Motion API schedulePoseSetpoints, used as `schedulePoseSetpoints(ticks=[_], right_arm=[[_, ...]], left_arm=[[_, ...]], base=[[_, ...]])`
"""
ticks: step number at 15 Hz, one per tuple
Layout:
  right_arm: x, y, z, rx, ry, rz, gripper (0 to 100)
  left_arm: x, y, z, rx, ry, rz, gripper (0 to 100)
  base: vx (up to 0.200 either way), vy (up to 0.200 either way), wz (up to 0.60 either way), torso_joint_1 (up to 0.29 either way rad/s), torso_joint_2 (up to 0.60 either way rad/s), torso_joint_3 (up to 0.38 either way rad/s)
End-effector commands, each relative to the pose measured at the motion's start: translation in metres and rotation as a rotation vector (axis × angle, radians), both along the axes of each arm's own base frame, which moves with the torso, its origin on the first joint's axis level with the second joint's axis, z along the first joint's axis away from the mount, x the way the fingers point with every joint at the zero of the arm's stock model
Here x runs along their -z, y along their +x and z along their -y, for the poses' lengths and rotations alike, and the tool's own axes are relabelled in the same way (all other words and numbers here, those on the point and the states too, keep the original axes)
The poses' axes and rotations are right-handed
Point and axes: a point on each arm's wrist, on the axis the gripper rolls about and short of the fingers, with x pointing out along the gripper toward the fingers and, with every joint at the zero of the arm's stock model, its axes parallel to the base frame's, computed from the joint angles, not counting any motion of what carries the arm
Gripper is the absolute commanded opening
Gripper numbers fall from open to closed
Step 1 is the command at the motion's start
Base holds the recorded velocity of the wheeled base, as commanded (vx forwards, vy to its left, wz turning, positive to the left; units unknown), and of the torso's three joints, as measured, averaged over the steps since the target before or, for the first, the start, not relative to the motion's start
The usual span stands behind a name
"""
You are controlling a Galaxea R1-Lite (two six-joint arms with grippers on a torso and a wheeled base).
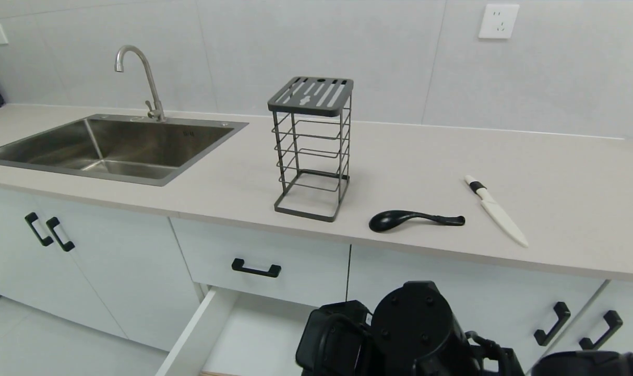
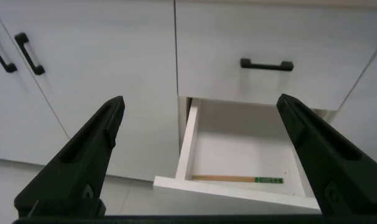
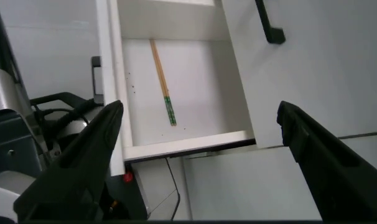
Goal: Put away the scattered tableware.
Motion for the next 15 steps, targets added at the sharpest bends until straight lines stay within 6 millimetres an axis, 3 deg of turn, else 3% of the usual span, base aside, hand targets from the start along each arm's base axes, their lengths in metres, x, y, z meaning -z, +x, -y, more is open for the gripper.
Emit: schedulePoseSetpoints(ticks=[1, 9, 15], right_arm=[[0.001, 0.000, 0.000, 0.000, -0.003, -0.002, 100], [0.003, 0.001, 0.001, 0.004, -0.009, -0.005, 100], [0.017, 0.001, 0.012, 0.041, -0.047, -0.064, 100]], left_arm=[[0.000, 0.000, 0.000, 0.000, 0.001, -0.001, 100], [0.000, 0.000, 0.000, -0.001, 0.001, -0.001, 100], [0.000, 0.000, 0.000, 0.000, -0.001, -0.002, 100]], base=[[0.000, 0.000, 0.00, 0.105, -0.50, -0.222], [0.000, 0.000, 0.00, 0.333, -0.50, -0.237], [0.000, 0.000, 0.00, 0.285, -0.54, -0.259]])
